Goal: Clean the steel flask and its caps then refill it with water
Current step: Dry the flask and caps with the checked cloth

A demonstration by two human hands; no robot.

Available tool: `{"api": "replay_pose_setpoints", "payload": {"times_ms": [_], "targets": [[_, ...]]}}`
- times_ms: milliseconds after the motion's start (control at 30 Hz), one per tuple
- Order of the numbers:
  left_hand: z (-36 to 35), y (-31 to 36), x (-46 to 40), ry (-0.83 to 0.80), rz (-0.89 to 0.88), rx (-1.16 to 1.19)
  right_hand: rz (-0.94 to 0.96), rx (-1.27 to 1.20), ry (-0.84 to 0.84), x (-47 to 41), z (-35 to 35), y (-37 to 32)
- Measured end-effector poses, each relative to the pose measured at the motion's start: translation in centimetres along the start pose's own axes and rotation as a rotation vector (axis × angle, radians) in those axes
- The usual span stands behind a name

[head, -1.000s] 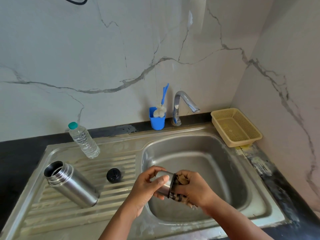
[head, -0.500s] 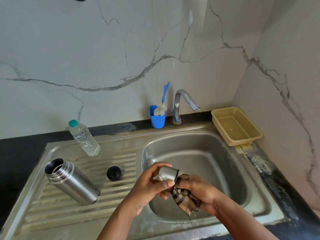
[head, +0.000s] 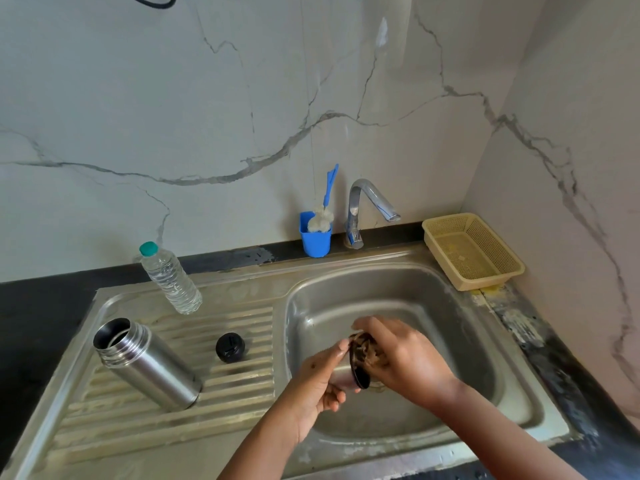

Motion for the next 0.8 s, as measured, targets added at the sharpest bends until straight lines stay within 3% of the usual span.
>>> {"api": "replay_pose_setpoints", "payload": {"times_ms": [67, 200, 267, 333, 433, 500, 567, 700, 733, 800], "targets": [[0.4, 0.1, -0.2, 0.007, -0.117, -0.005, -0.362, -0.302, -0.113, 0.0, -0.8, 0.5], [1.3, 0.3, -0.6, -0.091, -0.309, 0.026, -0.855, -0.882, -0.243, 0.4, -2.0, 0.5], [1.7, 0.5, -0.5, -0.134, -0.357, 0.004, -1.029, -1.241, -0.377, 0.9, -2.1, -0.1], [2.0, 0.9, -0.2, -0.16, -0.385, -0.049, -1.063, -1.394, -0.497, 1.4, -2.0, -0.7], [2.1, 1.2, 0.0, -0.076, -0.393, -0.185, -0.993, -1.267, -0.487, 1.2, -1.8, -0.8], [2.0, 1.0, -0.1, 0.025, -0.312, -0.206, -0.867, -0.981, -0.424, 0.6, -1.5, -0.6], [1.8, 0.8, -0.2, 0.063, -0.17, -0.189, -0.598, -0.591, -0.302, 0.0, -1.0, -0.3], [1.3, 0.4, 0.5, -0.128, 0.151, -0.176, 0.157, 0.064, -0.046, 0.0, -0.5, -0.3], [1.3, 0.5, 0.5, -0.192, 0.182, -0.158, 0.22, 0.094, -0.008, 0.1, -0.5, -0.4], [1.6, 0.7, 0.0, -0.264, 0.179, -0.146, 0.095, -0.011, 0.025, 0.1, -0.3, -0.3]]}}
Point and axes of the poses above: each hand's wrist, its own x-axis away from the middle knuckle, its own z-axis out of the back of the hand, y = z × x, the point moved 2 cm from there along -x, towards the middle knuckle, and after that the axes turned 1 degree about x, right-handed, at the moved point
